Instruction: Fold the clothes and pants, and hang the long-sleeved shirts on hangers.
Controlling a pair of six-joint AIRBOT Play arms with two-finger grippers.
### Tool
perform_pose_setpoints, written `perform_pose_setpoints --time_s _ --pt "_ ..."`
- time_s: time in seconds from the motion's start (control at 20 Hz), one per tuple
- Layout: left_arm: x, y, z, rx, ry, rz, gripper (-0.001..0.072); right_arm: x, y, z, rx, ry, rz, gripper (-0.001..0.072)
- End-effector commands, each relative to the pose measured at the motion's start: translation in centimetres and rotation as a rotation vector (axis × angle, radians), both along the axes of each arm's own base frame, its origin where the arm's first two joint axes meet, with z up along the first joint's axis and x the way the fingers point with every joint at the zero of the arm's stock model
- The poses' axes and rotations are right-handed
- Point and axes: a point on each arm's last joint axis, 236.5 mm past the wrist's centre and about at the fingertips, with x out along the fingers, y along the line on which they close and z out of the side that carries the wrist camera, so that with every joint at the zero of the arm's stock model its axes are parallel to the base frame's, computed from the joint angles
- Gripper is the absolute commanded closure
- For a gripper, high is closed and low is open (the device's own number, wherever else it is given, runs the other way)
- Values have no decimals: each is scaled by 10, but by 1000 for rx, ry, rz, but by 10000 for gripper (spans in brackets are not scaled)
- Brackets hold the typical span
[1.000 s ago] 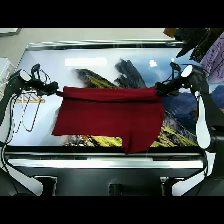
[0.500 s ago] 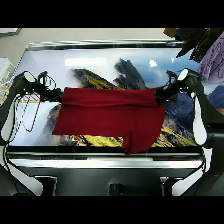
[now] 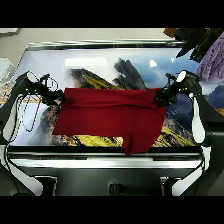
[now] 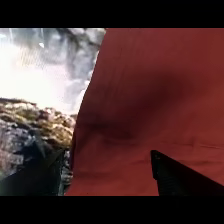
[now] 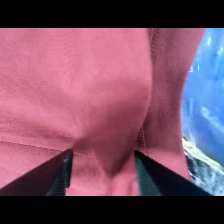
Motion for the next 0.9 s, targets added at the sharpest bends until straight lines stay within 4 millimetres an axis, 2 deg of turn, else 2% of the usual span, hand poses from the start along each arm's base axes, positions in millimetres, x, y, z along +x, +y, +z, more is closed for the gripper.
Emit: perform_pose_setpoints --time_s 0.0,0.15,0.2,0.25,0.35,0.45,0.5,0.6,0.7,0.85 --pt "-8 19 17 29 22 12 94 -7 -9 26 -9 -21 27 241" --pt "-23 58 54 77 3 36 95 -20 -33 74 29 -97 34 235" --pt "-31 67 66 80 2 36 95 -32 -43 83 58 -109 17 236" --pt "-40 75 76 73 2 53 97 -52 -52 86 94 -100 -25 236" --pt "-59 86 87 33 -2 108 98 -106 -57 73 137 -24 -95 235" --pt "-89 87 83 1 34 149 98 -157 -40 54 167 40 -129 235" --pt "-104 84 80 -22 53 167 98 -176 -21 48 209 55 -139 235" --pt "-132 75 73 -37 85 182 98 -203 8 36 278 67 -191 236" --pt "-154 65 68 -45 99 191 98 -224 25 22 312 82 -233 236" --pt "-167 47 68 -96 77 212 98 -259 46 4 341 162 -230 237"
